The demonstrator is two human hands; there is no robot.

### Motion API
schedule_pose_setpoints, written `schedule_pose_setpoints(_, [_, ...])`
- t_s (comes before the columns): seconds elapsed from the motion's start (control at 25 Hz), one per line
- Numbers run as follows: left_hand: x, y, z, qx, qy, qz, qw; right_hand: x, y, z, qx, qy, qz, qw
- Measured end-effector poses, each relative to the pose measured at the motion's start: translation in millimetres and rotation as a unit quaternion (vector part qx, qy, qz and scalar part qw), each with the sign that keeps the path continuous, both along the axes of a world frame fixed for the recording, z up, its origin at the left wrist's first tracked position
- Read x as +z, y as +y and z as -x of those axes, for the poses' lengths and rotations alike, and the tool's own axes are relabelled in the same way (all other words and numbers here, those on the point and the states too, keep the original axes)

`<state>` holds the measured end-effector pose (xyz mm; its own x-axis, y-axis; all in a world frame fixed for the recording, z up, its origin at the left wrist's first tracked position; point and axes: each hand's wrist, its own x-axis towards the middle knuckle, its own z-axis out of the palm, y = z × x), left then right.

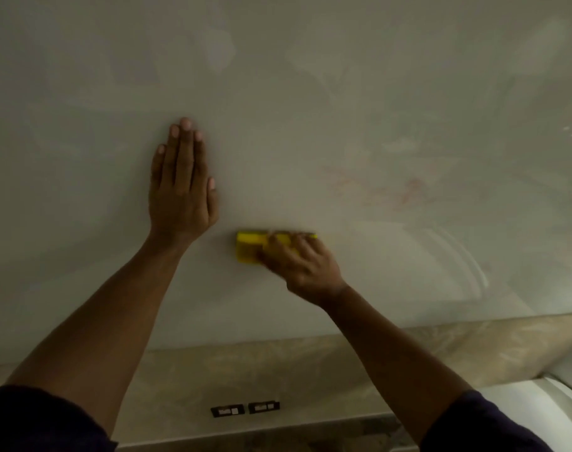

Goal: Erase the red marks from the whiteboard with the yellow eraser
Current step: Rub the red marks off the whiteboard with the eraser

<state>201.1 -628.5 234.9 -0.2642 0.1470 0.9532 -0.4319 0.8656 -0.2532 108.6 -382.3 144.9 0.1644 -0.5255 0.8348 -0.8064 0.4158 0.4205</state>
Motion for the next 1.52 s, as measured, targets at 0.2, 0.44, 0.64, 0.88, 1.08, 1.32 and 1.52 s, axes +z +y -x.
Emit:
schedule_pose_setpoints(0.2, [17.4,14.9,12.7,-0.019,-0.054,0.078,0.995,25.5,26.2,23.6,-0.069,-0.216,0.238,0.944])
schedule_pose_setpoints(0.44, [21.2,40.0,31.7,-0.017,-0.035,0.069,0.997,21.9,49.8,40.4,-0.055,0.004,0.077,0.996])
schedule_pose_setpoints(0.64, [22.7,46.9,29.8,0.005,-0.042,0.063,0.997,20.5,38.4,51.9,-0.049,-0.126,0.231,0.963])
schedule_pose_setpoints(0.88, [49.3,85.7,56.5,-0.025,-0.111,0.173,0.978,1.2,75.7,72.8,-0.051,0.006,0.058,0.997])
schedule_pose_setpoints(1.08, [61.7,133.5,88.7,-0.063,-0.107,0.149,0.981,-5.7,75.7,66.3,-0.049,-0.118,0.19,0.973])
schedule_pose_setpoints(1.32, [66.0,138.4,97.3,-0.079,-0.116,0.138,0.98,37.2,127.4,110.7,-0.072,-0.079,0.23,0.967])
schedule_pose_setpoints(1.52, [85.4,129.1,90.5,-0.101,-0.15,0.186,0.966,3.1,69.2,64.9,0.023,-0.034,0.1,0.994])
